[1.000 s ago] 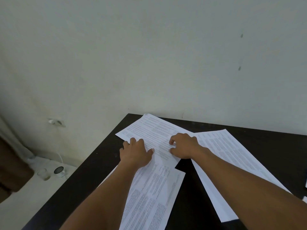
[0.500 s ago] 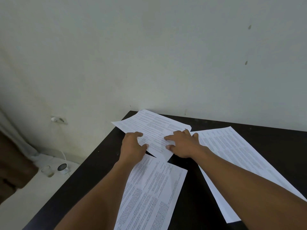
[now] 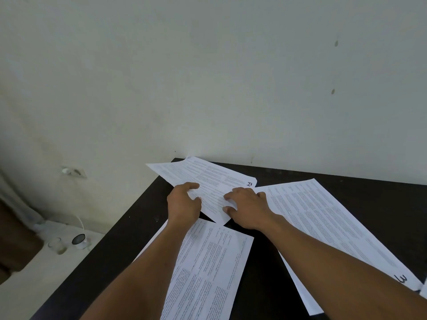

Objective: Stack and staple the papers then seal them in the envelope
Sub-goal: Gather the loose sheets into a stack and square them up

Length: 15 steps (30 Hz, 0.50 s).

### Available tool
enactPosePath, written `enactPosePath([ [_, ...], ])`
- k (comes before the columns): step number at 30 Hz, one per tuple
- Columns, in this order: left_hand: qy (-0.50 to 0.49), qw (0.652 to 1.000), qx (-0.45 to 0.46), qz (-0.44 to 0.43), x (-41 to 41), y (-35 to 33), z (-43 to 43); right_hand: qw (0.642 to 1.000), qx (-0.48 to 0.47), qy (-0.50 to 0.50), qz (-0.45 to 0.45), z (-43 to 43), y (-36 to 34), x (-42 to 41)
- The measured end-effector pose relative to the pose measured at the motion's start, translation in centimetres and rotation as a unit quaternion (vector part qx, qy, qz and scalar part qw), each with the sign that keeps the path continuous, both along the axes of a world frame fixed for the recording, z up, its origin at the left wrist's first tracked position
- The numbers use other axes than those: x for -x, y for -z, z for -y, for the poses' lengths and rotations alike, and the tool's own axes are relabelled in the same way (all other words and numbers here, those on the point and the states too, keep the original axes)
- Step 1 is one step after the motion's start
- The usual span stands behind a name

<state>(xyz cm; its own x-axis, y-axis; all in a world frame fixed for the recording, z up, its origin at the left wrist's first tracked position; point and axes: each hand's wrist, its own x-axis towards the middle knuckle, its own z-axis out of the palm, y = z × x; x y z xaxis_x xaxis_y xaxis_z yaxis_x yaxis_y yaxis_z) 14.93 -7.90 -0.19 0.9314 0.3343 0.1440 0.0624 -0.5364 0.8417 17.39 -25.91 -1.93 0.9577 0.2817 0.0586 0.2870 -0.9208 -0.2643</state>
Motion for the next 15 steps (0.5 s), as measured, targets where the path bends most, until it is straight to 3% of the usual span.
enactPosePath([
  [10, -0.023, 0.999, 0.022, 0.032, 0.1, 0.1, 0.6, 0.999, -0.041, 0.006, -0.012, 0.5, 0.0, 0.5],
  [15, -0.079, 0.992, 0.089, 0.043, -0.7, -1.0, 0.2, 0.987, -0.143, 0.065, -0.023, 0.8, -1.2, -0.7],
])
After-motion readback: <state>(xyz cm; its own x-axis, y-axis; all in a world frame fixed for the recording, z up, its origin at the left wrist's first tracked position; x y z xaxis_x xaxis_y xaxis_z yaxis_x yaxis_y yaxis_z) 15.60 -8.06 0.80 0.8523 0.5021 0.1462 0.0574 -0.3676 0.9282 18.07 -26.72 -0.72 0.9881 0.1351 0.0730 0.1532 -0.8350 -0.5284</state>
